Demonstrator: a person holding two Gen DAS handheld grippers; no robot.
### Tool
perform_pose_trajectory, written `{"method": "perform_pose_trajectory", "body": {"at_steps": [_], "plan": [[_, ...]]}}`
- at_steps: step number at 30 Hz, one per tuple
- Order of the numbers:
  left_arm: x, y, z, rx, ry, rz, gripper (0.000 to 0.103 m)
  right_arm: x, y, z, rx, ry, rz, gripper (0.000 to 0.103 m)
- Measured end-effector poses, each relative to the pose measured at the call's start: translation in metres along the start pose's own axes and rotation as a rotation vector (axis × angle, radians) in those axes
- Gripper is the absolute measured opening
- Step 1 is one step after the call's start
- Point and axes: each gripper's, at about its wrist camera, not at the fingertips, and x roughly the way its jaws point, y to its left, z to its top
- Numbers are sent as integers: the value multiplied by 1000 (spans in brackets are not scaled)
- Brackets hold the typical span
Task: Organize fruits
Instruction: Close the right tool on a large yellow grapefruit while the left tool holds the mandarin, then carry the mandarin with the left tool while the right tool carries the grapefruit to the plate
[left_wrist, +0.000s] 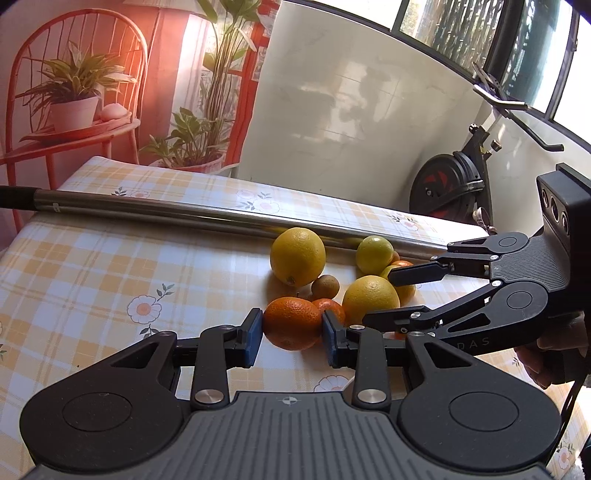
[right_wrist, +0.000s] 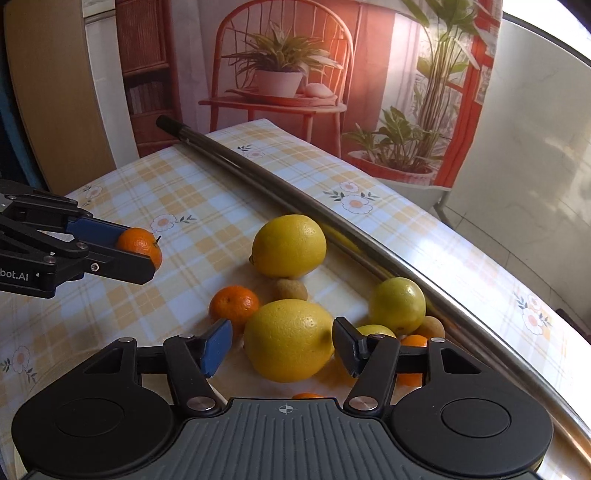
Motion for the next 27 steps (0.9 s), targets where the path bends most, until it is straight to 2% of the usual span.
{"method": "perform_pose_trajectory", "body": {"at_steps": [10, 17, 22, 27], "plan": [[-3, 3, -6, -7, -5, -1, 36, 21, 9, 9, -93, 60, -41, 59], [-6, 0, -8, 5, -11, 8, 36, 26, 19, 9, -174, 94, -78, 56], [-8, -1, -7, 9, -13, 7, 36, 22, 20, 6, -182, 79, -85, 54], [-10, -4, -8, 24, -18, 6, 36, 11, 13, -1, -98, 36, -56, 54]]}}
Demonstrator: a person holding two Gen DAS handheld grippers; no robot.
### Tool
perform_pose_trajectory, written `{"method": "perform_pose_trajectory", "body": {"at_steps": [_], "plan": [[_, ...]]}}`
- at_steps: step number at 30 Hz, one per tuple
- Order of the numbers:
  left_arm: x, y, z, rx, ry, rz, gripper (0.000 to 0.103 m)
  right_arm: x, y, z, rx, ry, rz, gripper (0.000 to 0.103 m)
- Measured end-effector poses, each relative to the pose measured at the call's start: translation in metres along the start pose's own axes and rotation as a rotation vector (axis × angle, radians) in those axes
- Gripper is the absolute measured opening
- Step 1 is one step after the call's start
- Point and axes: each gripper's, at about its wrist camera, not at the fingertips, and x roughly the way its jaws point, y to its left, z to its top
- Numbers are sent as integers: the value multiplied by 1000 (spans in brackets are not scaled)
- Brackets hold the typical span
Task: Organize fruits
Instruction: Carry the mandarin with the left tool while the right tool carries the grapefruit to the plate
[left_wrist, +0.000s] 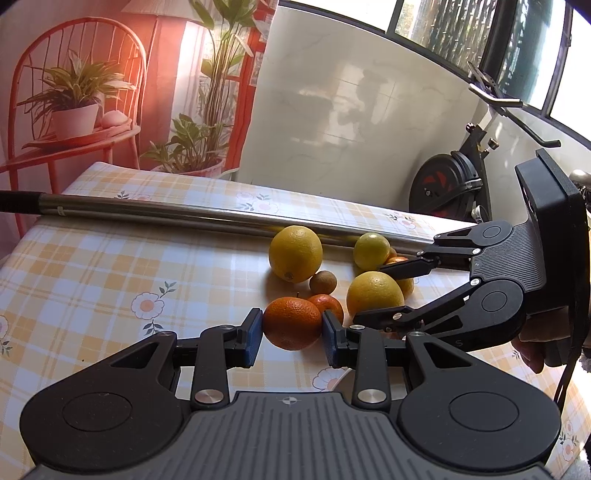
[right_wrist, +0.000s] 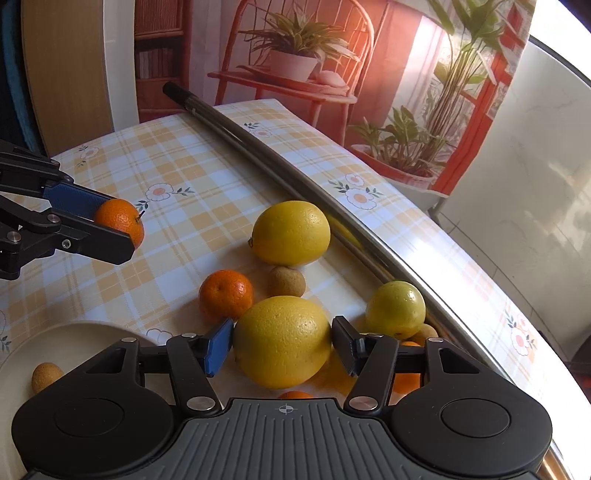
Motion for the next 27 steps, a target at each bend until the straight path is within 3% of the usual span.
{"method": "perform_pose_trajectory", "body": {"at_steps": [17, 27], "plan": [[-13, -20, -12, 49, 18, -49, 36, -87, -3, -55, 231, -210, 33, 54], [-18, -35, -35, 103, 58, -41, 36, -105, 19, -100, 324, -205, 31, 54]]}}
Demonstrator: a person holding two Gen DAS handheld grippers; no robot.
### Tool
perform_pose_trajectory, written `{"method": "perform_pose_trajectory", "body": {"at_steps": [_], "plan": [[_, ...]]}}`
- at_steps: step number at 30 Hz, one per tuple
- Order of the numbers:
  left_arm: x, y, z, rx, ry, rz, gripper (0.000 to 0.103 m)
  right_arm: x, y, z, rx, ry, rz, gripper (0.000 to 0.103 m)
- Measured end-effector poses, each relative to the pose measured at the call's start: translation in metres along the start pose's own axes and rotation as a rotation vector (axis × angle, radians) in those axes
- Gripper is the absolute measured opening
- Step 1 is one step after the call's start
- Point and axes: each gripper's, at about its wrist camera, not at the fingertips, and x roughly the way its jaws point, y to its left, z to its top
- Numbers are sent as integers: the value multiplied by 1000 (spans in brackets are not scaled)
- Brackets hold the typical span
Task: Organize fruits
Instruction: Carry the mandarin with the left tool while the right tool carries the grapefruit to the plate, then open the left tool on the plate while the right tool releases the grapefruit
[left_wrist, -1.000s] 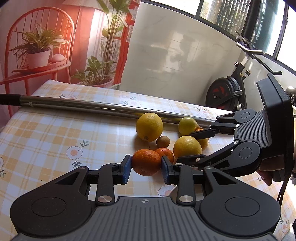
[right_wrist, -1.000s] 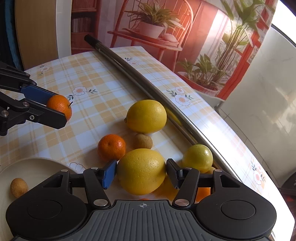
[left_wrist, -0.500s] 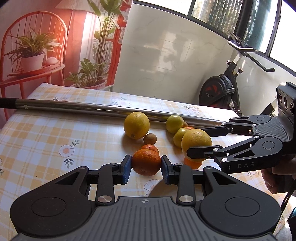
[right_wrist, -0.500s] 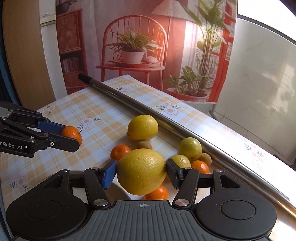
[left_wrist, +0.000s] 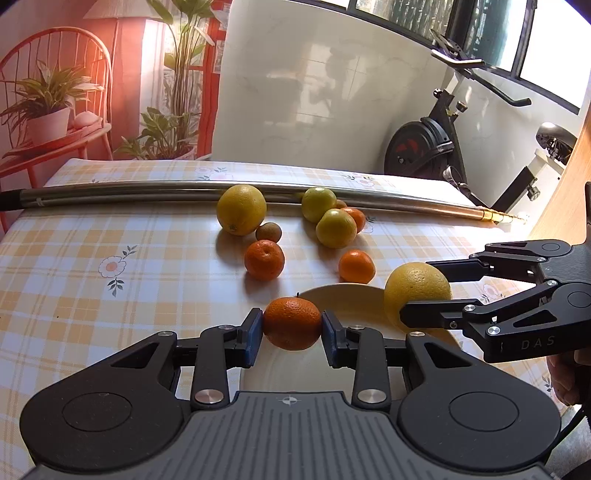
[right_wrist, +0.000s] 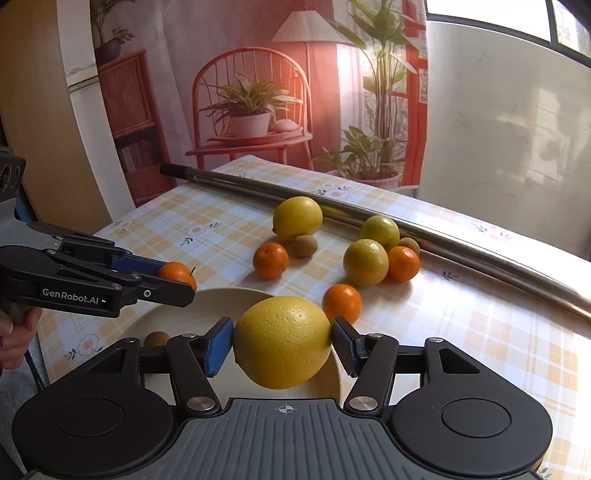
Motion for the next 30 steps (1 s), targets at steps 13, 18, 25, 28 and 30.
{"method": "perform_pose_trajectory", "body": {"at_steps": [13, 18, 25, 28, 30], "plan": [[8, -12, -15, 60, 53, 19, 36, -6, 10, -27, 55, 7, -28, 54], [10, -11, -18, 64, 68, 33, 36, -2, 10, -28, 47, 26, -70, 54], [9, -10, -22, 65, 80, 48, 36, 2, 9, -32, 47, 36, -90, 55], [8, -8, -23, 57, 80, 55, 36, 1, 10, -34, 51, 28, -95, 55], [7, -8, -24, 48, 78, 51, 36, 0, 10, -35, 52, 26, -100, 55]]}}
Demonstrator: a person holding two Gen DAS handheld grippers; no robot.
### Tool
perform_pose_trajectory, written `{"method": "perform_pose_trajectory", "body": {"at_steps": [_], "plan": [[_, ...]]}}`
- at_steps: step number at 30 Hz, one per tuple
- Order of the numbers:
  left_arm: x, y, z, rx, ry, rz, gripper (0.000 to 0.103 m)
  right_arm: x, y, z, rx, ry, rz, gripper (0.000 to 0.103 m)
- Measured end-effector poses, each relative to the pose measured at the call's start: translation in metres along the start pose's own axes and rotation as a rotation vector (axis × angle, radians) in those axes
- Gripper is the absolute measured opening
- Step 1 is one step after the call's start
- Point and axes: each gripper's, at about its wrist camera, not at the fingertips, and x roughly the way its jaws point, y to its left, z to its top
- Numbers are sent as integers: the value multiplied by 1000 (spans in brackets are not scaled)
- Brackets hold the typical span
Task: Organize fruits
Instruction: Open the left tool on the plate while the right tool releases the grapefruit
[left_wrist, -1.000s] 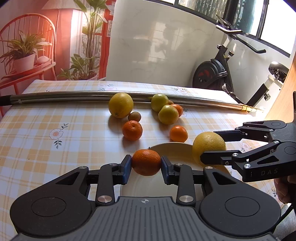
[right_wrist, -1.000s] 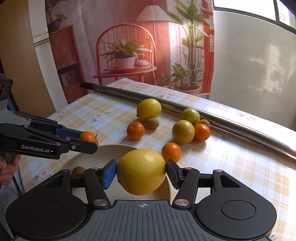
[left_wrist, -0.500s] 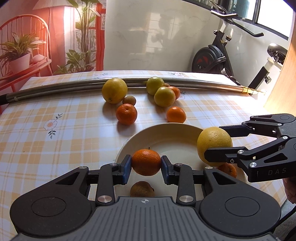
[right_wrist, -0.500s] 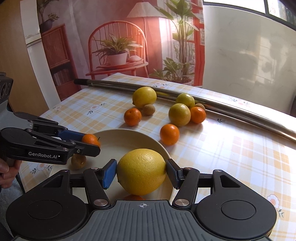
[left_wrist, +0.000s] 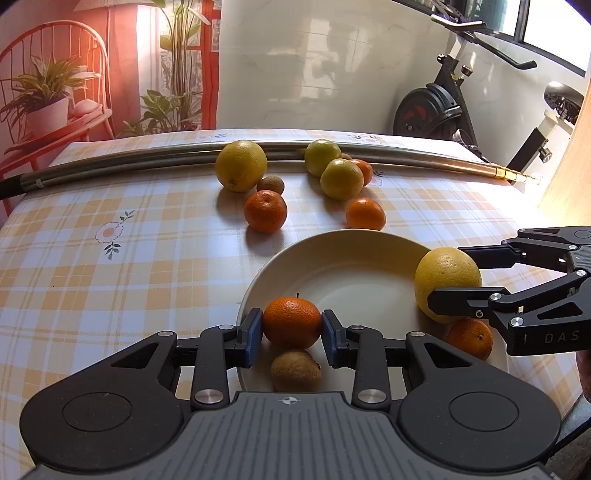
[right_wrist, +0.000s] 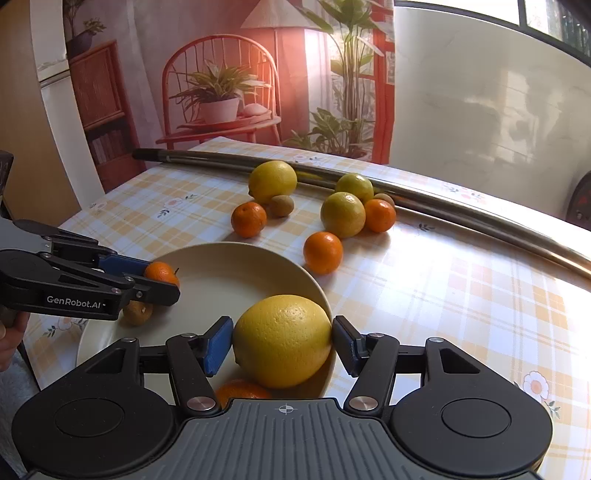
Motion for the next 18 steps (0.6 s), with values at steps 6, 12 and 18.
{"method": "perform_pose_trajectory", "body": {"at_steps": [6, 12, 18], "plan": [[1, -3, -2, 0, 1, 5, 37, 1, 3, 0, -10, -1, -12, 56], [1, -2, -3, -32, -6, -51, 60, 2, 4, -1, -5, 2, -13, 61], [0, -5, -4, -32, -12, -61, 68, 0, 5, -3, -9, -21, -6, 66]]}}
